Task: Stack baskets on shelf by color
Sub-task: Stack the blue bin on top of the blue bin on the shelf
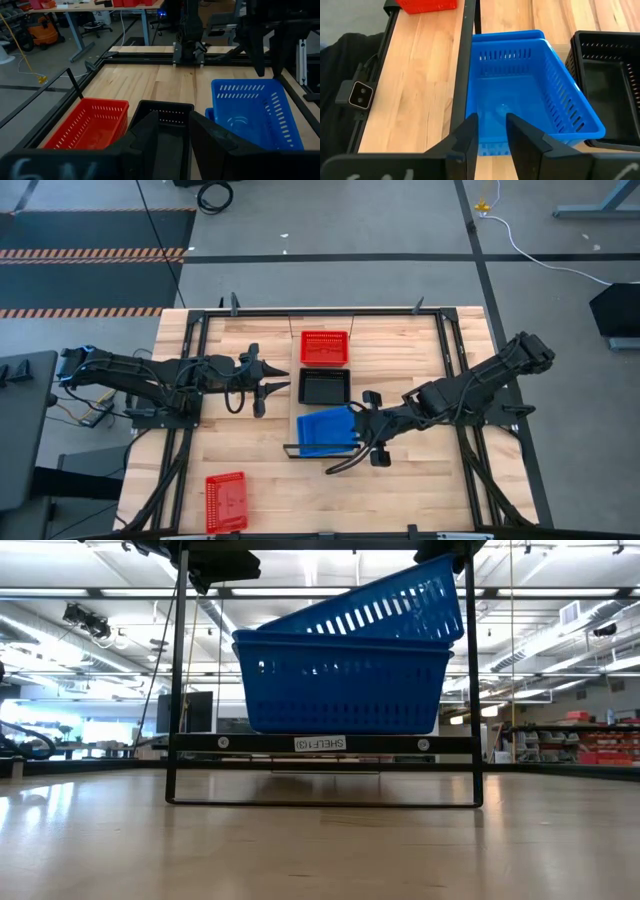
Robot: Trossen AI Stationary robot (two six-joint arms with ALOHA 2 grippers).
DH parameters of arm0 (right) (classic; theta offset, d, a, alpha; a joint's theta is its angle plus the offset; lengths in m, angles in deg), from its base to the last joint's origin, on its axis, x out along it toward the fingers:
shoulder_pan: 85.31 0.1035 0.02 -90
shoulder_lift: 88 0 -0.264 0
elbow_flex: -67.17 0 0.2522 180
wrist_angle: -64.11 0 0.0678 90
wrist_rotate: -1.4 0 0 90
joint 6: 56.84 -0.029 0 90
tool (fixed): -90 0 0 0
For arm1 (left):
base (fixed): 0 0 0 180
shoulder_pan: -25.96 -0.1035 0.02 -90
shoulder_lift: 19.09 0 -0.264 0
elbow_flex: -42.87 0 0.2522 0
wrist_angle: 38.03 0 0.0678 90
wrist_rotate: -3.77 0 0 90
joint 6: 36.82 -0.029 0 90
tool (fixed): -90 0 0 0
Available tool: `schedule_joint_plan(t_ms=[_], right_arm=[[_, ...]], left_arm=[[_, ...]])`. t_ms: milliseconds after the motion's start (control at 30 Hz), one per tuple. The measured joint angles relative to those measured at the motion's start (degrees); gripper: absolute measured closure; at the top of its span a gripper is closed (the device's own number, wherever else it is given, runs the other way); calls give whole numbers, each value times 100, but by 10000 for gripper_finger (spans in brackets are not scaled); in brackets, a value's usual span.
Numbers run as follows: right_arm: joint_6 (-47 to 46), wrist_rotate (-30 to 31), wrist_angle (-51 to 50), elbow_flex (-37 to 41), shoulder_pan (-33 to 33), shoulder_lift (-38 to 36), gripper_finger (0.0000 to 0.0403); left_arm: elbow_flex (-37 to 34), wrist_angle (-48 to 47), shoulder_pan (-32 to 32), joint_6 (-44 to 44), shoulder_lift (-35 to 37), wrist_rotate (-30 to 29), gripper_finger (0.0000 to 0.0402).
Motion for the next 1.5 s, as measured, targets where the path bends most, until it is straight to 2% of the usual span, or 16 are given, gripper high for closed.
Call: schedule_joint_plan(t_ms=[200, 433, 567, 867, 1067, 1500], right_arm=[[-2, 130, -157, 0, -17, 0, 297], [-343, 541, -1083, 0, -20, 0, 298], [-502, 641, -1231, 0, -20, 0, 298], [-337, 700, -223, 500, -161, 95, 298], [-238, 585, -267, 625, -308, 199, 298], [28, 294, 336, 625, -299, 286, 298]], left_arm=[[0, 0, 0, 0, 0, 0, 285], [0, 0, 0, 0, 0, 0, 285], [0, 0, 0, 0, 0, 0, 285], [0, 1, 0, 0, -1, 0, 285], [2, 32, 0, 2, 0, 0, 285], [2, 17, -3, 2, 0, 0, 285]])
